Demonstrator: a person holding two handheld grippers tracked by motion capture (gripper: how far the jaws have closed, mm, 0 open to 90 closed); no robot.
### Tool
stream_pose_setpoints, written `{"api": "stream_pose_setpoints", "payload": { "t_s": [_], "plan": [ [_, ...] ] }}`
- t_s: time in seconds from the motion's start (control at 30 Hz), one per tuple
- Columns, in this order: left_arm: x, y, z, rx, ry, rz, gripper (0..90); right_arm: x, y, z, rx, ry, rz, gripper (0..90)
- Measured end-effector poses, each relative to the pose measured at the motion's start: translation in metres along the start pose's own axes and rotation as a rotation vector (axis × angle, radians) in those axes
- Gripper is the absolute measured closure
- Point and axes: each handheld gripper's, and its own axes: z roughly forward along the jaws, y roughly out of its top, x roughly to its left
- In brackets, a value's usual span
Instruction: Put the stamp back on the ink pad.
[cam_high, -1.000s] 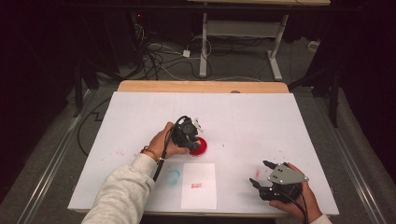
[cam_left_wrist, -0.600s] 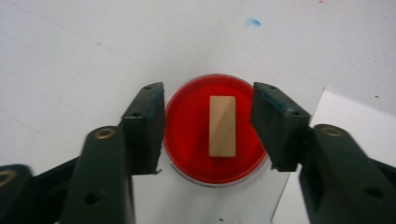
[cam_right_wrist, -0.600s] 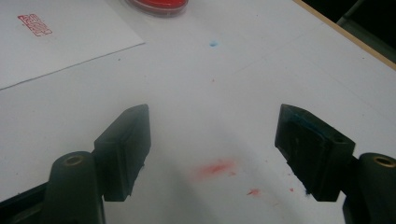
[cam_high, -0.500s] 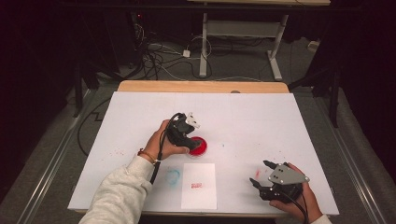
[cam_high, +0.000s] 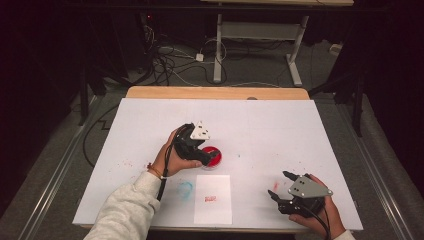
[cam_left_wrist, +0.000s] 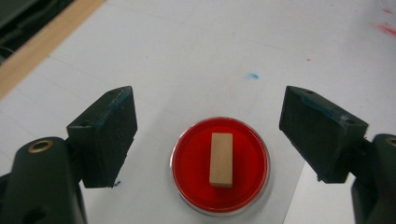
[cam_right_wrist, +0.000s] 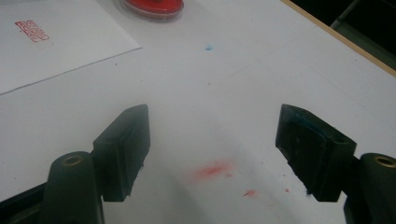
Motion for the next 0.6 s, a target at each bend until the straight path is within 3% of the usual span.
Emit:
{"api": "stream_pose_setpoints", "payload": {
  "t_s": [0.13,0.27,0.6],
  "plan": [
    [-0.005,-0.003,-0.006,-0.027,0.054,0.036,19.5,0.001,0.001,-0.001,0.001,0.002,-0.003,26.9],
    [-0.012,-0.007,-0.01,-0.047,0.065,0.061,20.0,0.002,0.002,-0.002,-0.005,0.0,-0.002,26.8],
    [-0.025,-0.021,-0.027,-0.123,0.108,0.065,15.4,-0.001,0.002,-0.008,-0.048,-0.032,0.024,20.9]
  ]
}}
